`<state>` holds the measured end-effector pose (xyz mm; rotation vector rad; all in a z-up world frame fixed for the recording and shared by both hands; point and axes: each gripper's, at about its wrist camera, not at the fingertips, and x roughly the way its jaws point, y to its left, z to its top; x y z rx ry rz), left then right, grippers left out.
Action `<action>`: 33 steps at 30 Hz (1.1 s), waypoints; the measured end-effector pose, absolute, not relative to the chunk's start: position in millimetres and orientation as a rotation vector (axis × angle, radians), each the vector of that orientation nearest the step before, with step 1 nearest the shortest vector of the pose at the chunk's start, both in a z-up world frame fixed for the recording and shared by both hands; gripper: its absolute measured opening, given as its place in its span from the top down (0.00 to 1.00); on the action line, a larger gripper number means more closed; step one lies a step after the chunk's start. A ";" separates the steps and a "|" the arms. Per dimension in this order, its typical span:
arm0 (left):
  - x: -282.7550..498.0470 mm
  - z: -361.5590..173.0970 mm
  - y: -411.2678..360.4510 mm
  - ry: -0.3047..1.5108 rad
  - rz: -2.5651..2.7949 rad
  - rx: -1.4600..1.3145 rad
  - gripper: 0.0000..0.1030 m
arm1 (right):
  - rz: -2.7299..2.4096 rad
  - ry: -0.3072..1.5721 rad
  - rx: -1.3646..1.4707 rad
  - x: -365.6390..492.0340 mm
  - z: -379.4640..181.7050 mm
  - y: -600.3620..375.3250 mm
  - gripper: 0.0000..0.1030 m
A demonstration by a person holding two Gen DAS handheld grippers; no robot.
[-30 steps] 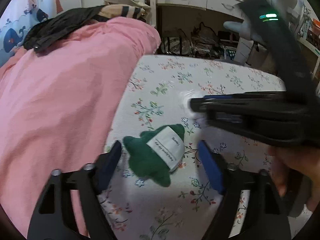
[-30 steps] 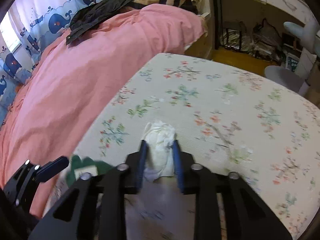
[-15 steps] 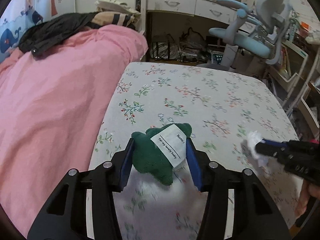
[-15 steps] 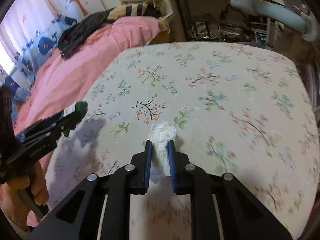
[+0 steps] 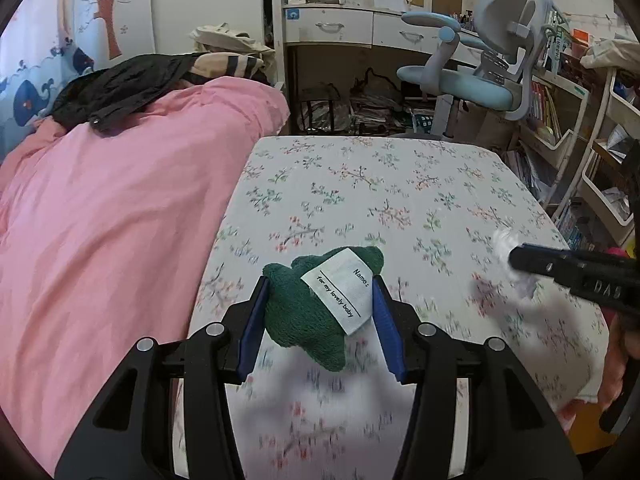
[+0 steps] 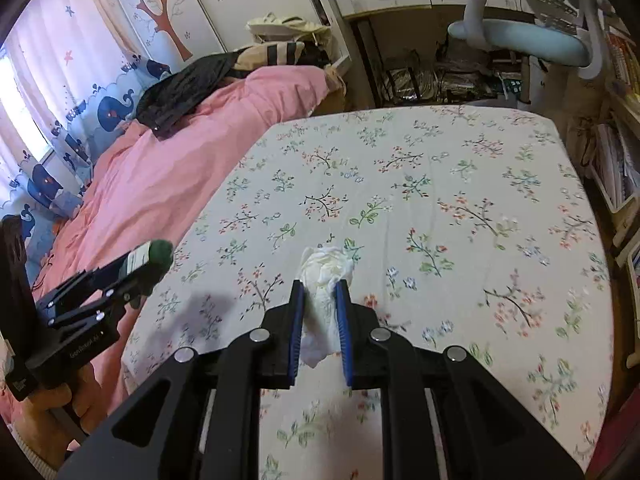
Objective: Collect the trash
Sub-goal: 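Carry the green plush toy and the tissue to the yellow bin with both grippers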
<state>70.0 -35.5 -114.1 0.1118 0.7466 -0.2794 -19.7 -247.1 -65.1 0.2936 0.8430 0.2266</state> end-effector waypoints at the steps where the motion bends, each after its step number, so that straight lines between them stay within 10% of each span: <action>1: 61.8 -111.9 -33.4 0.743 -0.275 0.111 0.54 | 0.223 0.838 0.301 -24.7 -63.7 -249.1 0.84; 33: -66.8 -101.1 -30.9 0.707 -0.266 0.169 0.53 | 0.247 0.788 0.303 -120.1 -53.2 -237.5 0.83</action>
